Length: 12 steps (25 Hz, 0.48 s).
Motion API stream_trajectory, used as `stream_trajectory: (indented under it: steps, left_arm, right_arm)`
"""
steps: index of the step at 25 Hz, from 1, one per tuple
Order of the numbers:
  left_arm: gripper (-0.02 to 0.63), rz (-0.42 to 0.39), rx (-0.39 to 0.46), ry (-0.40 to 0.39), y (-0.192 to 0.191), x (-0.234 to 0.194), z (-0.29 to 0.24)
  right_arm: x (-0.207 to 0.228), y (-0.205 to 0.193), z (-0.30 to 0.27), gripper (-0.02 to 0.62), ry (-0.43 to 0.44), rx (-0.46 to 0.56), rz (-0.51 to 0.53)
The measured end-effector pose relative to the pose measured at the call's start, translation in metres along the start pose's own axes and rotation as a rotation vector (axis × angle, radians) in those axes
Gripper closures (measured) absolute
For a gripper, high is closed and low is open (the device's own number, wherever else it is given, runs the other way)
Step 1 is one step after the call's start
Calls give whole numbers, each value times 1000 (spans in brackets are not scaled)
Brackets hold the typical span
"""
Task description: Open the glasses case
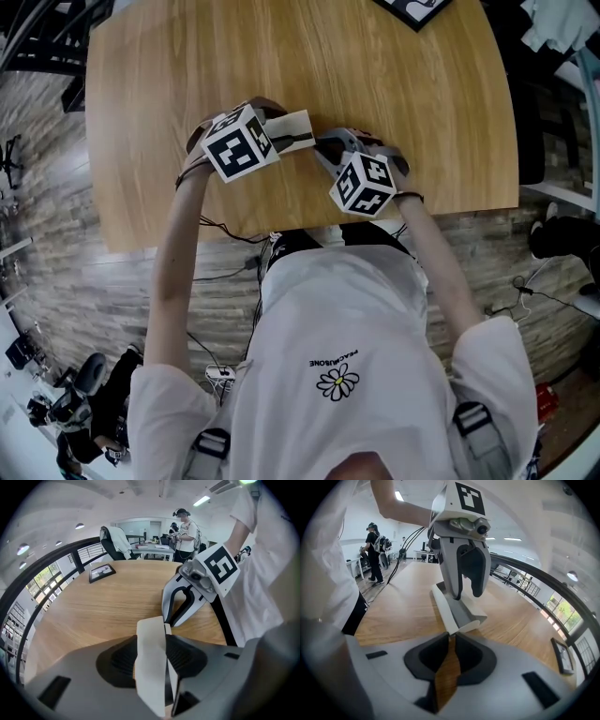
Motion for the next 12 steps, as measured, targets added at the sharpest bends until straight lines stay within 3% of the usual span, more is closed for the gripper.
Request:
stream_trajectory:
  steps: [4,6,8,12]
  left_arm:
    - [416,0,22,47,1,-3,6]
    - [462,1,22,98,1,-9,10]
    - [558,-20,-4,183,-2,-18,12]
    - [575,-29,-28,253,-9,-29,10]
  right_arm:
    - [1,1,-1,543,-4,-12,14]
    - [0,1,0,546,-7,-17,19]
    - [-1,2,0,546,-10,-22,28]
    - [-2,2,-1,548,-17,-33,49]
Point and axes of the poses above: the fingertips, and each gripper's own axes: z backward along the fingers, x to its right, y out of its top, the point moved 3 cm from there along z, backward along the fingers, and after that the axes turned 4 degrees about -x, right-handed, at the moved point
